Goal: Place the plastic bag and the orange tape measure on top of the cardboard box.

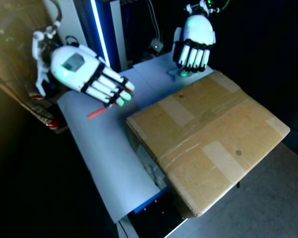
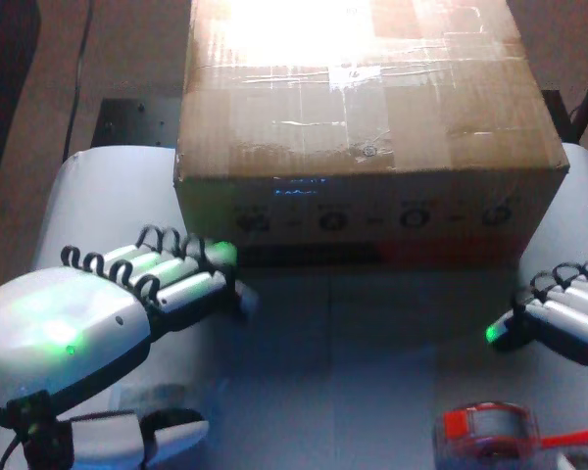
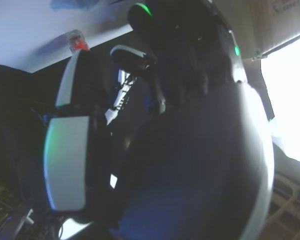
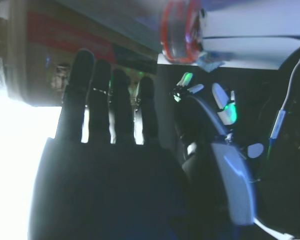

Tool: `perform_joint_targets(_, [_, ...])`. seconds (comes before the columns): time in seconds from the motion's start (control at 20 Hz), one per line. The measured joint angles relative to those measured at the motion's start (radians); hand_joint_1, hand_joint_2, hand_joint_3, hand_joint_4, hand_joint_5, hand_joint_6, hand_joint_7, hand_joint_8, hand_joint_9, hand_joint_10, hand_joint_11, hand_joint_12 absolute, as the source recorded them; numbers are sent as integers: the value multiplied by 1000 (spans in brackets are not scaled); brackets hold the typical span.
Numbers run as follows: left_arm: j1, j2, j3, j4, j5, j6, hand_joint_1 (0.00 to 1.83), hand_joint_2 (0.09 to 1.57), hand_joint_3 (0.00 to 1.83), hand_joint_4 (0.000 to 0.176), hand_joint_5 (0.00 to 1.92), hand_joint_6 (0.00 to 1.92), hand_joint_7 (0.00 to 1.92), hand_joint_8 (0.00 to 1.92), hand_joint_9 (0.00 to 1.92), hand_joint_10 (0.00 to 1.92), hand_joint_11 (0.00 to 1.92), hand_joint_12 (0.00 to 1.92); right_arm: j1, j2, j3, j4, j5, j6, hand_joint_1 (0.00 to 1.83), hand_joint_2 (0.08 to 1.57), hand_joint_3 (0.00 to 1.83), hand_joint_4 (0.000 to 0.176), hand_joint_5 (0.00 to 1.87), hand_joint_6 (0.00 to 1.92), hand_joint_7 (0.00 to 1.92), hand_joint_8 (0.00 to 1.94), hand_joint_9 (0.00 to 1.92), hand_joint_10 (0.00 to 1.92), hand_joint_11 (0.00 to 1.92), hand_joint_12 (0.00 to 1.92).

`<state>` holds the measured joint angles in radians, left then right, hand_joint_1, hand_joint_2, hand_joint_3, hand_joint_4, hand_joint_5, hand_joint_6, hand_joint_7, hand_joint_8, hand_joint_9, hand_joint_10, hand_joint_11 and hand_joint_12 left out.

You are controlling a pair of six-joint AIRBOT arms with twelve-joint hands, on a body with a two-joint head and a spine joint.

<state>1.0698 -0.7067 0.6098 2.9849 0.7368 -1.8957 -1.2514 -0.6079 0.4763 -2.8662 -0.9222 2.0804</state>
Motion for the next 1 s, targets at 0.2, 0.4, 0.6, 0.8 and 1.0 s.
perform_joint_targets(0.2, [0,0,-2,2,2,0,536,1180,9,73,0,0,0,0,0,0,0,0,0,-5,0,-8,1,0,561,569,944,0,0,788,0,803,0,802,0,1884])
perform_joint_targets(0.4, [1,-2,-3,2,-27,0,549,1157,0,46,0,0,0,0,0,0,0,0,0,-42,19,7,-4,0,531,640,807,0,0,825,0,851,0,952,0,1654])
perform_joint_targets(0.6, [48,-9,-6,0,-44,2,571,1158,0,58,0,0,0,0,0,0,0,0,0,-92,49,28,-5,-3,547,577,774,0,0,882,0,953,0,1105,0,1587])
perform_joint_targets(0.8, [73,-35,-3,-2,-57,3,624,1147,0,67,0,0,0,0,0,0,37,18,0,-124,56,61,-5,-61,556,609,620,0,0,854,2,980,0,1164,0,1709])
perform_joint_targets(1.0, [85,-89,39,-41,-65,8,669,1110,0,63,19,1,0,0,0,0,1,352,0,-159,84,84,-6,-92,611,663,427,0,35,795,47,874,0,1137,0,1539])
